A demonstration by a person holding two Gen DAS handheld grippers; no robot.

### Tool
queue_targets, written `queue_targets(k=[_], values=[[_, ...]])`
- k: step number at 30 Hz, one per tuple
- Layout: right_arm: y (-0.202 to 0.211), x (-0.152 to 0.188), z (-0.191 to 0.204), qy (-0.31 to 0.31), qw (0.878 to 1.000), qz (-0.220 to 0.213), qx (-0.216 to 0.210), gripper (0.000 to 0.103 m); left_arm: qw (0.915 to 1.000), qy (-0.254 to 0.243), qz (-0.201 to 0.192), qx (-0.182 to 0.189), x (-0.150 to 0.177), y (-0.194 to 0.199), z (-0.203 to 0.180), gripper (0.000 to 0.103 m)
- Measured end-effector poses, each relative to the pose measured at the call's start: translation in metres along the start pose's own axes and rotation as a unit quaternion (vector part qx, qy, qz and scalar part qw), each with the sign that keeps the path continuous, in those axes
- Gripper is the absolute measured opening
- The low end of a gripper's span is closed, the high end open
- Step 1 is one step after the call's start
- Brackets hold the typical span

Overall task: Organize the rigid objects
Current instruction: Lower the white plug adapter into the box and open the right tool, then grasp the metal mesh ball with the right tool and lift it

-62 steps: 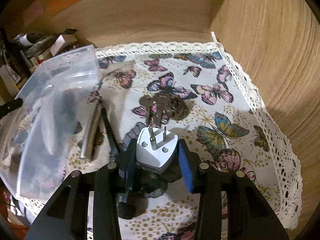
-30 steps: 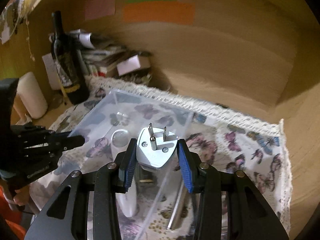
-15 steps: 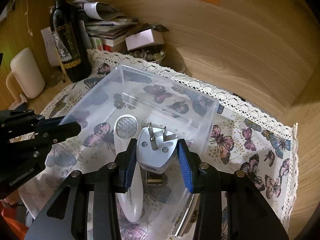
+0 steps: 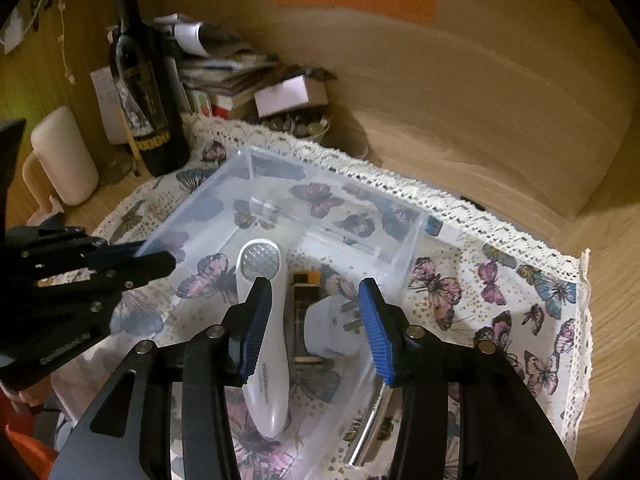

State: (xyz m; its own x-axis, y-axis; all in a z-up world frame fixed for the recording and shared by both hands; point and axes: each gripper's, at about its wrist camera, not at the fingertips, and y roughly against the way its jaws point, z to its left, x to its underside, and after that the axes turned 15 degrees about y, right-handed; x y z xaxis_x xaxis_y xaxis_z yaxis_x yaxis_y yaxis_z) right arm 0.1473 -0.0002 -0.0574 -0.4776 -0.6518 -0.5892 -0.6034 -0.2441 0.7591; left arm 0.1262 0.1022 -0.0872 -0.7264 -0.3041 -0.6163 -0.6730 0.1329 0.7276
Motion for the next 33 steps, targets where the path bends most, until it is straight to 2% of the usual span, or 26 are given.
queue_targets(k=[5,10,17,22,29,33], values=[[0.024,0.001,-0.01,-0.016,0.999,-0.028,0.026,0.049,1.0,0.001,0.002,0.001,-0.001,-0.001,0.001,0.01],[0.047,0.007,-0.027,-0.033,0.996,-0.044,0.07,0.051,1.0,0.0,0.001,0.0,-0.001,-0.001,0.001,0.01],[0.061,0.03,-0.069,-0.073,0.987,-0.031,0.138,0.053,1.0,0.0,0.002,0.0,-0.001,-0.002,0.001,0.01],[0.047,0.054,-0.096,-0.111,0.983,-0.001,0.149,0.053,1.0,-0.001,0.002,-0.002,-0.001,-0.001,0.001,0.01],[0.007,0.1,-0.118,-0.163,0.976,0.067,0.124,0.053,1.0,0.0,0.003,-0.002,-0.002,-0.002,0.0,0.01],[-0.001,0.122,-0.121,-0.192,0.972,0.079,0.109,0.053,1.0,0.0,0.007,-0.002,-0.002,-0.002,0.001,0.01]])
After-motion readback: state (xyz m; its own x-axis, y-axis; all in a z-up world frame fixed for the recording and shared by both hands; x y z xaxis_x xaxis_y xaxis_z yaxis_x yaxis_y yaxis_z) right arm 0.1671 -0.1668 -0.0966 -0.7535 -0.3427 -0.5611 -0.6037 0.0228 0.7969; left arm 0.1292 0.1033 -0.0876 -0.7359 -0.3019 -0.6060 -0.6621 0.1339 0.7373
